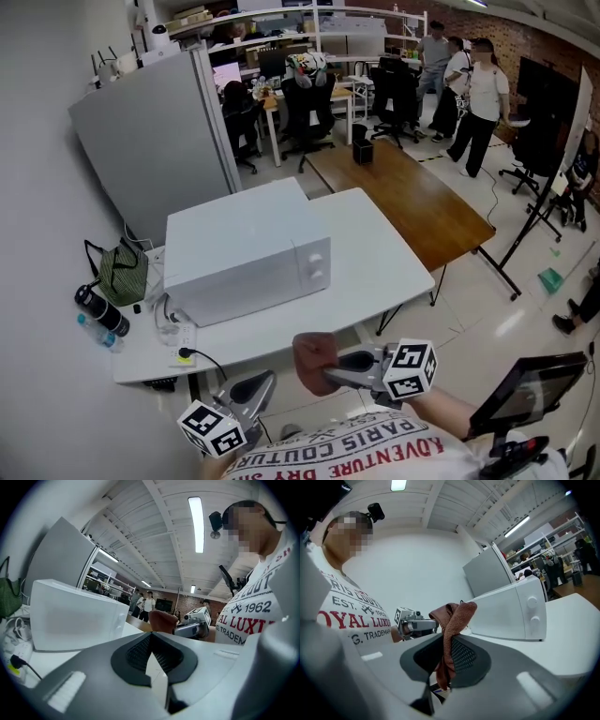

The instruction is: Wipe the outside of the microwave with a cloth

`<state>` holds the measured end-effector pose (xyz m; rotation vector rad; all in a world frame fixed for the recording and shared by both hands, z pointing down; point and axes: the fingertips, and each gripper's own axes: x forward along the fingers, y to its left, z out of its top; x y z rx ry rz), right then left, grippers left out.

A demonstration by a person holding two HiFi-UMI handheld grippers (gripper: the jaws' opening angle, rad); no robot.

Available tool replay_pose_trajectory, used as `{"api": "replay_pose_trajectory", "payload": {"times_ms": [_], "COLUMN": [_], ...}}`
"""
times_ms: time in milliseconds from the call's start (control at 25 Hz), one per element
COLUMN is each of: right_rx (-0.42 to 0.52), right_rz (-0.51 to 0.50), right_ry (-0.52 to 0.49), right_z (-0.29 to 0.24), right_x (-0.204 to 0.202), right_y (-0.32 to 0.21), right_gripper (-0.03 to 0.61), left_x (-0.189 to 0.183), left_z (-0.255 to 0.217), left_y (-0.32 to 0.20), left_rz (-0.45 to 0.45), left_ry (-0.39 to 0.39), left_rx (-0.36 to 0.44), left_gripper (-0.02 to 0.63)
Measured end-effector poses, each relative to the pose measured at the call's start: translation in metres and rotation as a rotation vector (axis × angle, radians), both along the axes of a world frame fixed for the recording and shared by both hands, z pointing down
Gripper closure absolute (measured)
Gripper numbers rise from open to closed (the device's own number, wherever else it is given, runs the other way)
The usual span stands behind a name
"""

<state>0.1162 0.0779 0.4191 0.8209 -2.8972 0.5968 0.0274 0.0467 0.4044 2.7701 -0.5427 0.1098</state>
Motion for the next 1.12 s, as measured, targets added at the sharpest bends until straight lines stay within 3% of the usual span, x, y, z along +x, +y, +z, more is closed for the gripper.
{"api": "replay_pose_trajectory", "payload": {"times_ms": [1120], "right_rx": [-0.020], "right_rz": [-0.019], "right_ry": [0.015], "right_z": [0.006], "right_x": [-0.007], "right_y": [0.004], "right_gripper": [0.543], "left_x": [0.009], "left_z": [0.002], "left_y": [0.011], "left_rz": [0.045], "left_ry": [-0.009], "left_rx": [-0.004], "left_gripper": [0.614]}}
